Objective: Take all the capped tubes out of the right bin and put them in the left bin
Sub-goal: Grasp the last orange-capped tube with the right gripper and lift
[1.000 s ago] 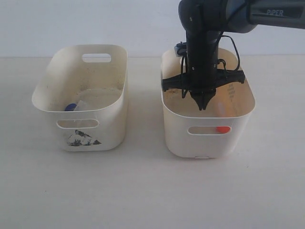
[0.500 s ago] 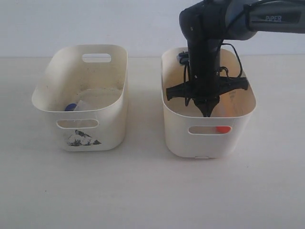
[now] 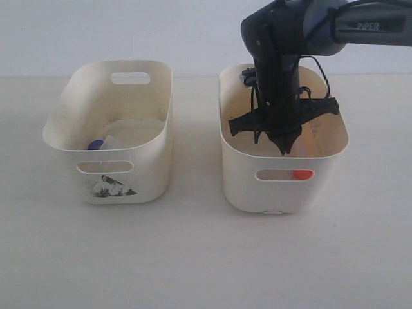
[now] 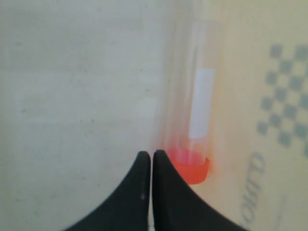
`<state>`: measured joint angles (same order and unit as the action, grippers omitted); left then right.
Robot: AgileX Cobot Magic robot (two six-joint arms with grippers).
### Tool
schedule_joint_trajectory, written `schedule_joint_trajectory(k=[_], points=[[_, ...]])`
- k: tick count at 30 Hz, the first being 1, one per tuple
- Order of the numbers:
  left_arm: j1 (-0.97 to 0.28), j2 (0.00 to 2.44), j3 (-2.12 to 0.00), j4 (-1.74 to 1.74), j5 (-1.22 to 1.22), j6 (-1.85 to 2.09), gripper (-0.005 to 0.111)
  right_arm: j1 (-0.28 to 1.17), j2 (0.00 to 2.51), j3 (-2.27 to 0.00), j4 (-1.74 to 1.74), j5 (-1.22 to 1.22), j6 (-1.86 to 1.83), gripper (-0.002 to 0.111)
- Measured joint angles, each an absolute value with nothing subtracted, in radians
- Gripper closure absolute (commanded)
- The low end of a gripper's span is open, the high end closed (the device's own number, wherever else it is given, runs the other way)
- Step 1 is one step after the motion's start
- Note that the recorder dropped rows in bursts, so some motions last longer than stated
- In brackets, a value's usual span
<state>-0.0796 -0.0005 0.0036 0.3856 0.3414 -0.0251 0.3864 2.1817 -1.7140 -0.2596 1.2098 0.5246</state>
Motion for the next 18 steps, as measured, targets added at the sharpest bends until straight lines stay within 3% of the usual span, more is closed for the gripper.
schedule_joint_trajectory(k=[14, 16, 18], points=[[-0.080, 0.000, 0.004, 0.386, 0.341, -0.025, 0.102, 0.388, 2.214, -1.712, -0.279, 1.206, 0.486, 0.106], [-0.080, 0.000, 0.004, 0.386, 0.341, -0.025, 0.102, 0.388, 2.223, -1.712, -0.277, 1.204, 0.490, 0.096], [-0.080, 0.000, 0.004, 0.386, 0.341, -0.025, 0.102, 0.388, 2.225, -1.712, -0.277, 1.205, 0.490, 0.075]])
